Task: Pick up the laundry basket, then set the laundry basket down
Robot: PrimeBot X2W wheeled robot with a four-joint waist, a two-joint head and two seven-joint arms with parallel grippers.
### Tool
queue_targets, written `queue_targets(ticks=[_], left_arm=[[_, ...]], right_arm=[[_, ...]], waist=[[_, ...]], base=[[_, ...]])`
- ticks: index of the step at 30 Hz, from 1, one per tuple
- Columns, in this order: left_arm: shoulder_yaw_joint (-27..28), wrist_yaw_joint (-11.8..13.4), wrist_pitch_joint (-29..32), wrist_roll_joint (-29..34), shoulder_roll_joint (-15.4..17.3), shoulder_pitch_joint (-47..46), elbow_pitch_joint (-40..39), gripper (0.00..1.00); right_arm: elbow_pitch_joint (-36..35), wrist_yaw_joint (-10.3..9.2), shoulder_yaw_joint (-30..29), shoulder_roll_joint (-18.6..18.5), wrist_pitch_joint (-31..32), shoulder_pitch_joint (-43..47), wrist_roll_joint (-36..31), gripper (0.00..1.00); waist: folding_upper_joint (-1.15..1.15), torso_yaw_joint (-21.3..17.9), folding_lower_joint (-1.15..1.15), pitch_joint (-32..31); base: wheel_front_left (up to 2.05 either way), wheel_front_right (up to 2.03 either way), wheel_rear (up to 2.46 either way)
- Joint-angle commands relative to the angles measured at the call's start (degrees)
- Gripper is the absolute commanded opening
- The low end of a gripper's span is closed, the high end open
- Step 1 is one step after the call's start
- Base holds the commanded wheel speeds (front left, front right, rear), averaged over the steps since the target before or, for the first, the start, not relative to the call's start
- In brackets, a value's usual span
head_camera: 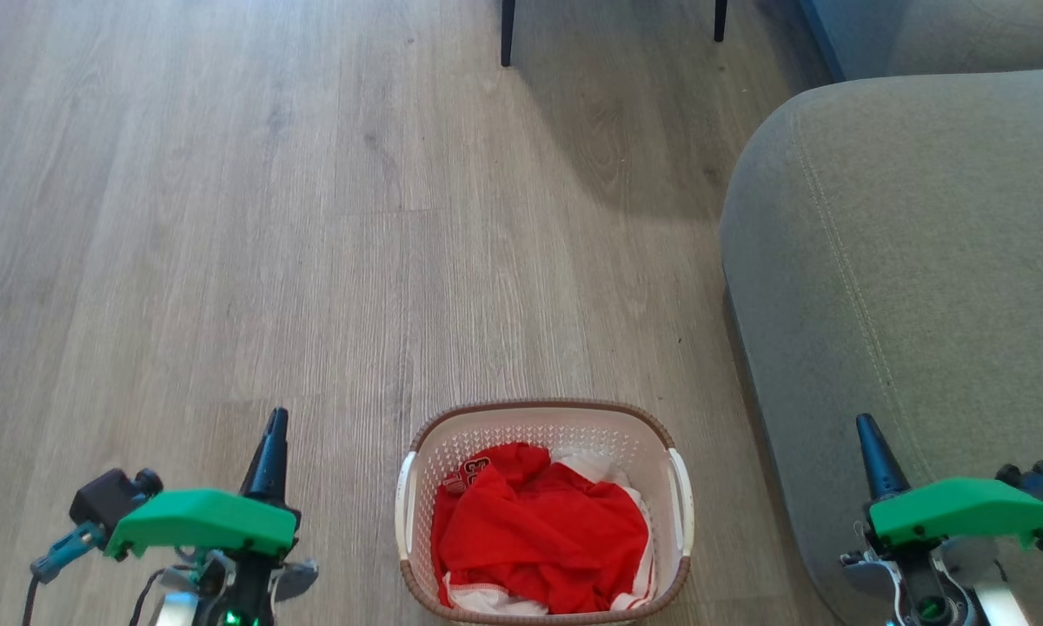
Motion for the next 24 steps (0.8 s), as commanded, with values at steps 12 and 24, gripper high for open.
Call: queue_targets(ticks=[12,24], left_arm=[[4.21,-1.54,2.37,-8.5,0.94,-3.55,-1.2,0.0],[6.39,-2.48,4.25,-15.39,0.91,-3.91,-0.93,0.0]], right_arm=[[-1.18,0.3,-0.94,-0.96,2.24,-3.82,8.19,0.0],[-0.76,0.33,-2.03,-0.91,4.12,-4.2,14.74,0.0]], waist=[[0.0,-0.09,0.0,-0.17],[0.0,-0.18,0.0,-0.32]], base=[[0.0,0.0,0.0],[0.0,0.0,0.0]])
